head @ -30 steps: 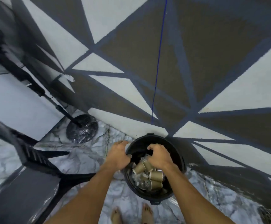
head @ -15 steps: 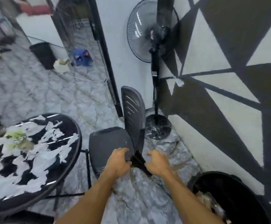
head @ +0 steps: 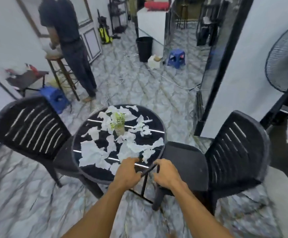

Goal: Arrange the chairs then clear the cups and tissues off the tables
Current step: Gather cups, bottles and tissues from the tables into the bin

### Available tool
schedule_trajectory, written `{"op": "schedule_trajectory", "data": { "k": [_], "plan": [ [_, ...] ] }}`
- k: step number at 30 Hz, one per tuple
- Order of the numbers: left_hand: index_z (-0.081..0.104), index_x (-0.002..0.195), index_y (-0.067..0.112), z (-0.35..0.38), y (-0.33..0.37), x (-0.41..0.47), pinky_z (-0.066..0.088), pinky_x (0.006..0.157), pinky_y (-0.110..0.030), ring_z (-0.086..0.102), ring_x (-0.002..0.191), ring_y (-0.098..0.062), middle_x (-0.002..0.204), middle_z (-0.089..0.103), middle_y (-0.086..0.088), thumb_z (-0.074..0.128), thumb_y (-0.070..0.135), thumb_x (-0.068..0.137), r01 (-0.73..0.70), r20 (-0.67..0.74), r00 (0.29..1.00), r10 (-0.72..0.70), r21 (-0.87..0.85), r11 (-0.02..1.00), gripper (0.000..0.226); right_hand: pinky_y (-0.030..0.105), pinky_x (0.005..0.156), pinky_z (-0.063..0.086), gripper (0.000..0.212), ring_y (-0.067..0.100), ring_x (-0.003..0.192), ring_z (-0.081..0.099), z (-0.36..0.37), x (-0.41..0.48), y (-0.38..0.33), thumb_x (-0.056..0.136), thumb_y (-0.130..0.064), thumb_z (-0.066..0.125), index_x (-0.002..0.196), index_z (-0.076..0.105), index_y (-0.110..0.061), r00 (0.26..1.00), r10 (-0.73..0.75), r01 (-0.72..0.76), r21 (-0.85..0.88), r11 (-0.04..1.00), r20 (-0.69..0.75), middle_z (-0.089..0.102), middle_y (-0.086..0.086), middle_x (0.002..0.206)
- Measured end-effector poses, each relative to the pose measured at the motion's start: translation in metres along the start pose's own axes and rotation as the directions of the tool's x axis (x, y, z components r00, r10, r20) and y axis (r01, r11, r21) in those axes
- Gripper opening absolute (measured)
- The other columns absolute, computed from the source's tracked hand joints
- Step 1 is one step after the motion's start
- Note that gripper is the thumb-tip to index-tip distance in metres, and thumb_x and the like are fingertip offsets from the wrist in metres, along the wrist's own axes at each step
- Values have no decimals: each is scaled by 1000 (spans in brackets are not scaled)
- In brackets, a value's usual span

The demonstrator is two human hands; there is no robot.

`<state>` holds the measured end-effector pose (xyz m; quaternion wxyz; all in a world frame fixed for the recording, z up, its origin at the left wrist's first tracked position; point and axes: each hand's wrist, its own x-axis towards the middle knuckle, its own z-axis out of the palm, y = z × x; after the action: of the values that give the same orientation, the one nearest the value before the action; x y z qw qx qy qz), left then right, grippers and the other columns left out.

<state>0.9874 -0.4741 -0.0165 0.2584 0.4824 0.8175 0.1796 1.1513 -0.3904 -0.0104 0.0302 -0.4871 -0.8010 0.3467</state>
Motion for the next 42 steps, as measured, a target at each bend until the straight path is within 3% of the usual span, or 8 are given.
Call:
{"op": "schedule_trajectory", "data": {
  "k": [9,14,19,24,27,31,36,42],
  "plan": [
    [55,133,21,-7,-58,37,44,103,-33,48,127,-16,136,54,3,67,27,86,285,-84,954,-288,-55,957,49,26,82,49,34,20,109,59,42,112,-3,80,-20,67,114,68,-17,993,-52,59,-56,997,109,63,2,119],
    [59,133,17,6,-77,57,41,107,-34,50,128,-19,135,58,0,68,31,89,406,-162,895,-415,-90,910,47,41,115,34,66,30,147,20,55,163,14,86,-34,71,144,45,-20,996,-14,34,-221,975,93,35,11,154],
    [55,138,16,31,-84,73,39,107,-35,47,132,-21,142,52,-1,72,35,88,464,-100,875,-474,-107,879,56,38,110,39,71,26,145,22,69,179,26,88,-36,71,148,38,-18,987,19,23,-250,968,162,33,8,153],
    [67,99,13,55,-94,83,48,86,-30,55,109,-25,111,60,-3,65,18,87,478,-126,869,-479,-45,877,12,36,76,54,12,27,110,56,76,181,27,85,-1,62,84,66,-12,996,-34,52,-226,973,80,60,4,103],
    [51,66,12,52,-95,83,36,64,-25,56,80,-22,82,54,-2,53,0,82,494,-118,860,-496,-45,868,20,29,54,40,33,23,74,56,79,186,25,78,11,52,58,44,-14,998,1,15,-234,972,70,52,3,72],
    [67,96,8,40,-91,80,48,75,-29,60,83,-20,90,66,-2,52,7,88,432,-232,866,-443,-99,896,17,25,44,38,27,17,59,51,81,201,28,76,17,52,63,58,-5,996,41,-30,-133,991,81,56,7,68],
    [52,124,20,22,-79,113,48,86,-32,56,99,-16,118,55,8,50,7,94,275,-270,908,-321,-195,942,33,18,56,48,42,15,72,63,64,204,32,91,6,51,126,66,-13,994,38,-40,25,999,105,69,11,103],
    [67,114,14,46,-80,149,50,93,-37,58,110,-24,132,54,-1,57,19,93,250,-78,965,-250,-13,968,23,8,80,43,27,14,95,66,60,200,41,89,0,57,107,76,-6,996,74,-65,142,988,-55,72,5,110]
  ]
}}
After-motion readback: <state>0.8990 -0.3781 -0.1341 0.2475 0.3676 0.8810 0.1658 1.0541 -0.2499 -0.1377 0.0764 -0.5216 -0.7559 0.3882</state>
